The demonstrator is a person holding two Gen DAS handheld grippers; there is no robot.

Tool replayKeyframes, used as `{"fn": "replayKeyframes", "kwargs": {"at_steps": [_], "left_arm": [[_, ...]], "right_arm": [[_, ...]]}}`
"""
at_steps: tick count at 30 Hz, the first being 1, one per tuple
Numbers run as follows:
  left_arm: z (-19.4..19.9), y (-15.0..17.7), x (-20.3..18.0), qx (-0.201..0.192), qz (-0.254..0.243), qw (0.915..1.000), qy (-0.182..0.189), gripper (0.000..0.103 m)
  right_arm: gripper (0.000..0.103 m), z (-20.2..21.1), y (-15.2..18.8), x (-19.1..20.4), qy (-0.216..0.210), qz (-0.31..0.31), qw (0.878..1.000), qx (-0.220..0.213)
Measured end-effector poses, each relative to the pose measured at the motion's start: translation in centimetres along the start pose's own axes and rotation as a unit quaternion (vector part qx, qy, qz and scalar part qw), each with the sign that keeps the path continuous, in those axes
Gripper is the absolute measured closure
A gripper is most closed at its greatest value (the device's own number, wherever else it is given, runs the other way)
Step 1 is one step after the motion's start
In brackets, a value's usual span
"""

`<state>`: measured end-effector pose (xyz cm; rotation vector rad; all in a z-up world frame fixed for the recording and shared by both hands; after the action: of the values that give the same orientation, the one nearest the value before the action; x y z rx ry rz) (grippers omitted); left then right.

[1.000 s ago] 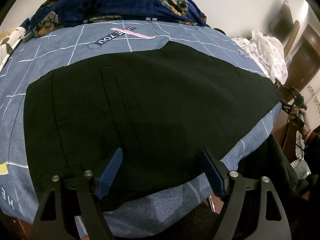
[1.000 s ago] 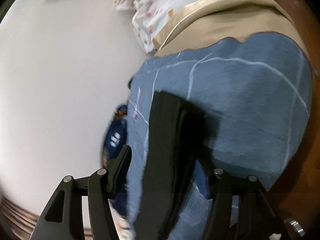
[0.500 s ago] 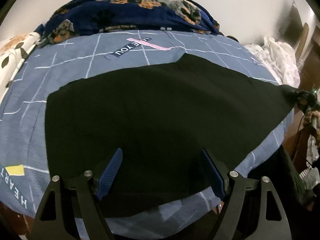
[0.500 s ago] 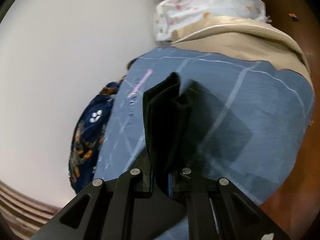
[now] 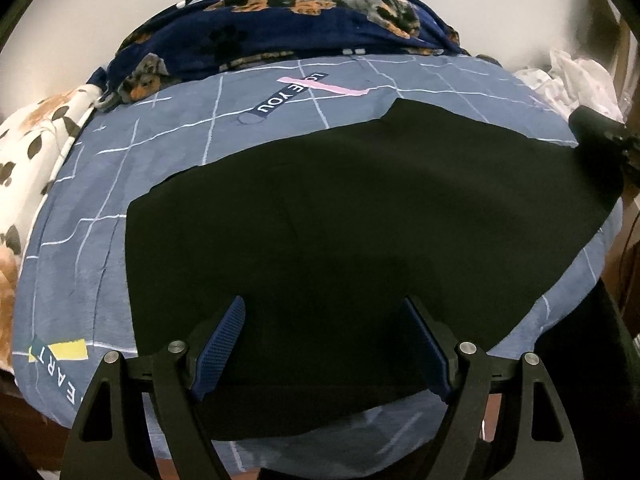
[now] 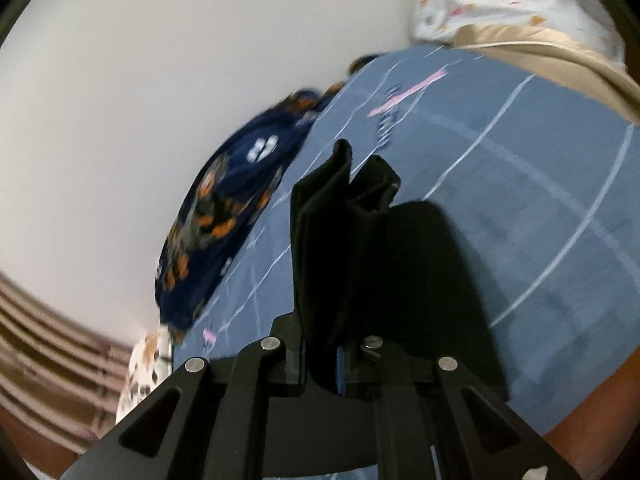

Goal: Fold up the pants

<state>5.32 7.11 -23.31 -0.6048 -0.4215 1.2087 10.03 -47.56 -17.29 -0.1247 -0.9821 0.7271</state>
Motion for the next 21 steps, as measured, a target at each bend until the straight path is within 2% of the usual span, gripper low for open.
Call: {"fn": "replayKeyframes", "kwargs": {"at_steps": [11, 21], "left_arm": [[-0.3, 0.1, 0.7, 0.01, 0.011, 0.9998, -0.014, 0.023], [-0.3, -0.1, 1.1, 0.014, 0.017, 0.9996, -0.019, 0.023]], "right_arm": [[0.093, -4.2, 7.1, 4.3, -0.02, 0.044, 0.996, 0.082], [0.093, -6.7, 12.1, 7.7, -0.03, 0.083, 0.988, 0.128]]}}
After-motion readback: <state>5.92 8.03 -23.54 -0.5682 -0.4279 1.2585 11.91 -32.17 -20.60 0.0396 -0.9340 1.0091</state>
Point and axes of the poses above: each gripper's, at about its wrist camera, not at the fingertips, and z roughly against the way its jaws point, x to its left, y to its underside, the point moved 4 cm from there along -z, roughly the way its jaws point, and after that the axes turned 8 degrees about -x, right-handed, at the moved point
